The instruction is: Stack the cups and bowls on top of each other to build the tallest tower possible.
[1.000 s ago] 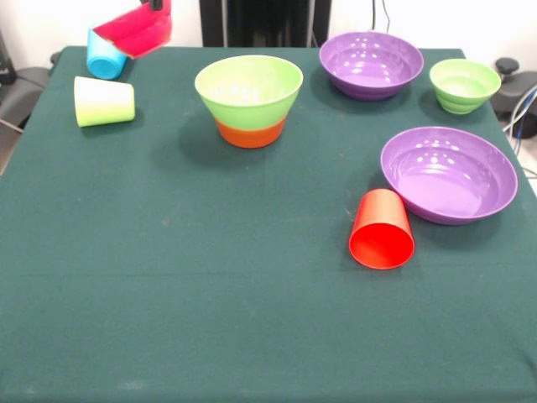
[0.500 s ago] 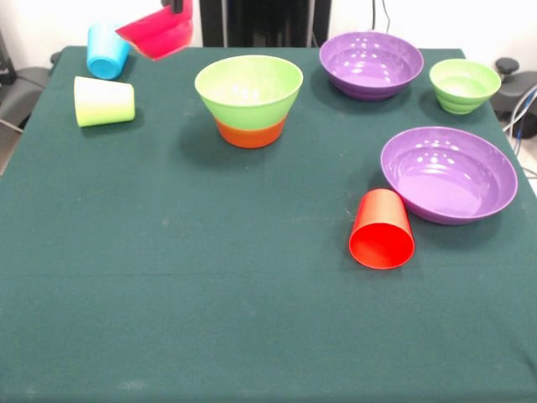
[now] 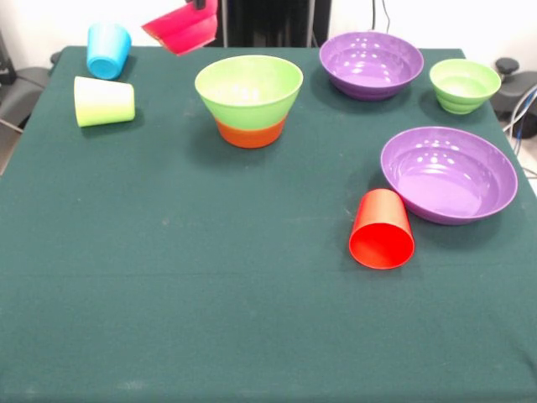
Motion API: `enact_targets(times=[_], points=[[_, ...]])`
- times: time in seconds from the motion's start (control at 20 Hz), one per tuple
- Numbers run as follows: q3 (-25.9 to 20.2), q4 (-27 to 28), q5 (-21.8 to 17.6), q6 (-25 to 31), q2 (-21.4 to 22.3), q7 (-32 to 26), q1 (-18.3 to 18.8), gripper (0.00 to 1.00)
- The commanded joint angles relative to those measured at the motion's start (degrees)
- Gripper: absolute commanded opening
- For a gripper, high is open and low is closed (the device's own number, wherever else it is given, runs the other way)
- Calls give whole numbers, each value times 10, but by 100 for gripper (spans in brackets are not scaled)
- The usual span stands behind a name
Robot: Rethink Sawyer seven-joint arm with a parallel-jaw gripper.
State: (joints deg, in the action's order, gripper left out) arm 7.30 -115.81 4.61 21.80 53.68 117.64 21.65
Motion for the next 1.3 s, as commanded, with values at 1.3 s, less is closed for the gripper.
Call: enact_targets(times=[1.3], points=[[-202, -110, 99, -168, -60, 114, 57, 0]])
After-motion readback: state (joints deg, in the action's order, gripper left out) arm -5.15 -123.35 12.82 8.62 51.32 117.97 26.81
